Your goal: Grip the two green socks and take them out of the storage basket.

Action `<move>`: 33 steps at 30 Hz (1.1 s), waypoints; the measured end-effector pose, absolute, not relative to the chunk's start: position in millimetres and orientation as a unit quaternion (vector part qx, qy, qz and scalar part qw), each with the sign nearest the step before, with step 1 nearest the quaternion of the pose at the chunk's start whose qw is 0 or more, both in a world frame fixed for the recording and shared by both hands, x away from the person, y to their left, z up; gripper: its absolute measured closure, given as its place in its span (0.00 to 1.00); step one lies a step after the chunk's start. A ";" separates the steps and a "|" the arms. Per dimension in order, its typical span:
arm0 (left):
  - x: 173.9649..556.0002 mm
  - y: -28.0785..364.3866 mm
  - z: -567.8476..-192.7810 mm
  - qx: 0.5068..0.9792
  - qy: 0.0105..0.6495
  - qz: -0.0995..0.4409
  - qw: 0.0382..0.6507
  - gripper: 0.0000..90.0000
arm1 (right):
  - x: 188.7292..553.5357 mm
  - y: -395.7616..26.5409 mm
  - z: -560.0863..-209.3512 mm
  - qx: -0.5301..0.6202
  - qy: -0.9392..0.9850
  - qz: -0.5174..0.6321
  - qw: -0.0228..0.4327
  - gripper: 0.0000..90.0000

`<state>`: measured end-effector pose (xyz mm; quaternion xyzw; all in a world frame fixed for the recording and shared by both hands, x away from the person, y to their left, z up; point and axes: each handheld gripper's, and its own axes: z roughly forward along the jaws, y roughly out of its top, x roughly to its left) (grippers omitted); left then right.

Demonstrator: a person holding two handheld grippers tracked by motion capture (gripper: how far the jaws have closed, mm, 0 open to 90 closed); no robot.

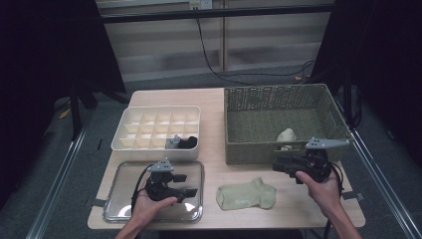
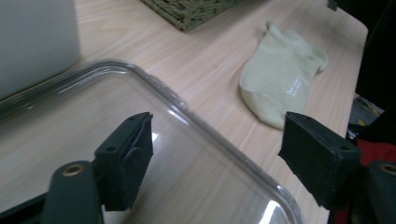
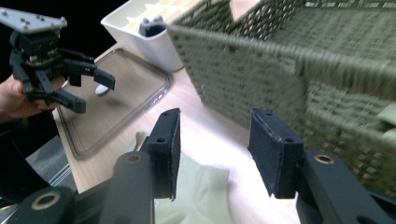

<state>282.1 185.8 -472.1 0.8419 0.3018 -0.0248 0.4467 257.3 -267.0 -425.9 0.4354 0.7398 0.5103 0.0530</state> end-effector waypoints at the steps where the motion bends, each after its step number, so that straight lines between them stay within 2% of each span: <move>1: 281.6 188.3 -472.0 0.840 0.303 -0.024 0.450 0.27 | 258.6 -268.0 -423.2 0.435 0.739 0.512 0.054 0.60; 7: 276.6 198.5 -468.8 0.833 0.314 0.005 0.456 0.25 | 270.1 -273.6 -408.6 0.437 0.735 0.515 0.066 0.59; 19: 277.7 204.5 -468.6 0.829 0.327 0.008 0.453 0.23 | 319.3 -298.6 -383.5 0.467 0.738 0.480 0.082 0.57; 24: 277.4 205.0 -469.0 0.831 0.321 0.005 0.454 0.23 | 346.9 -304.4 -381.7 0.483 0.756 0.436 0.072 0.56; 26: 277.3 204.6 -469.2 0.832 0.320 0.003 0.453 0.23 | 359.3 -306.2 -383.9 0.492 0.762 0.417 0.049 0.51; 33: 278.7 202.8 -470.3 0.833 0.318 -0.001 0.452 0.22 | 391.3 -311.2 -387.3 0.509 0.774 0.373 0.045 0.56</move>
